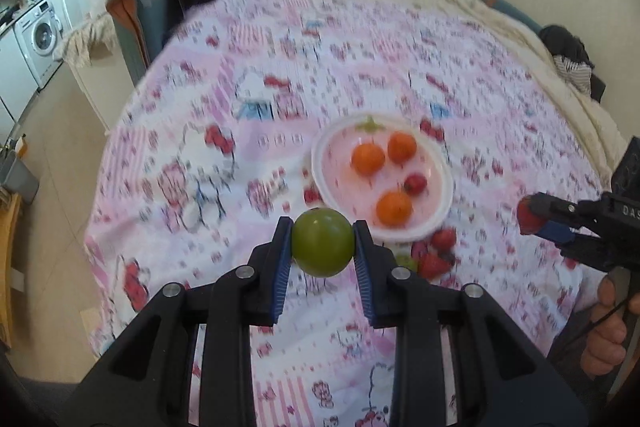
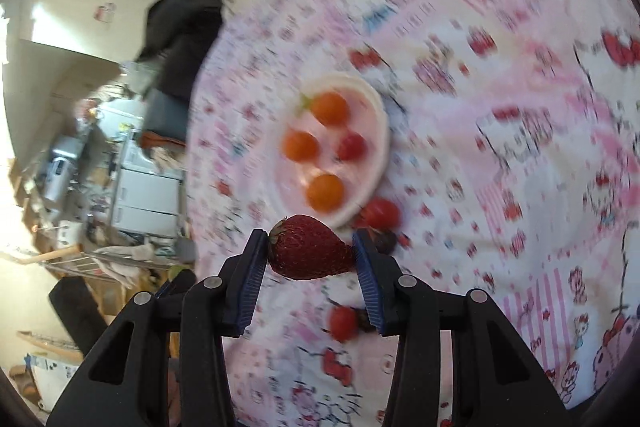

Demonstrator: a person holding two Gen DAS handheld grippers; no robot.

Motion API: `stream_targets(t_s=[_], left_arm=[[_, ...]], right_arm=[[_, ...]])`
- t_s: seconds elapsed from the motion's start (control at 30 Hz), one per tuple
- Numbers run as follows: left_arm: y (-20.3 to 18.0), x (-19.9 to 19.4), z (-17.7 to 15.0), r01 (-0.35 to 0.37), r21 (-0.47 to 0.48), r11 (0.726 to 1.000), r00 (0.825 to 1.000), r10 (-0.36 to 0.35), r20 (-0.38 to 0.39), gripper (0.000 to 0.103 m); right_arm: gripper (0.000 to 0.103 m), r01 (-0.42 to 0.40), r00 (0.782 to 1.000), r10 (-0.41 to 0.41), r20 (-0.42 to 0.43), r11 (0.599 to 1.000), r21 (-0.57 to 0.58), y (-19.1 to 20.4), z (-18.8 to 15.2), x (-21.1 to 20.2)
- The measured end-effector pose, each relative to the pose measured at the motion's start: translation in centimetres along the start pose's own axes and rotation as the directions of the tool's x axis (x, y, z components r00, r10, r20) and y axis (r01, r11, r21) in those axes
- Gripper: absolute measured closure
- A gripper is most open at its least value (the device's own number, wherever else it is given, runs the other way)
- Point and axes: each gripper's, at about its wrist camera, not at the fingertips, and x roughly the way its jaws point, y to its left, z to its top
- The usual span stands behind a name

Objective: Organize fruits
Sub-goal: 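Carry the green fruit and strawberry over the white plate with both tools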

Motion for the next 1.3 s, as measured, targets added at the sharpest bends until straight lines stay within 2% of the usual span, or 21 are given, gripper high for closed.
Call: stream_targets(t_s=[0.1,0.3,0.7,1.03,1.3], left_arm=[[0.2,-0.3,2.0,0.009,-0.01,1.0,1.0,-0.008,0.026,0.077],[-0.8,1.6,4.9,-0.025,0.068,0.997,0.999,0.022,0.043,0.077],[-2.7,9.6,8.0,-0.048,0.138,0.989,0.998,0.052,-0.023,0.077],[-3.6,15.0,7.4,-0.051,0.166,0.985,0.994,0.067,-0.092,0.077],[-3.5,16.8,6.3,-0.049,0.162,0.986,0.988,0.072,-0.138,0.077]], right_arm=[[0.057,-0.03,0.999,0.031,0.021,0.999,-0.022,1.2,1.4,-0.6],[0.057,-0.025,1.0,0.026,0.017,0.998,-0.054,2.1,4.6,0.3],[0.057,0.085,0.996,-0.088,-0.025,0.99,-0.117,1.4,10.5,6.6],[0.057,0.172,0.976,-0.191,-0.104,0.971,-0.166,-0.4,10.9,11.5],[0.057,0.218,0.96,-0.25,-0.128,0.952,-0.216,-0.6,10.0,13.3]])
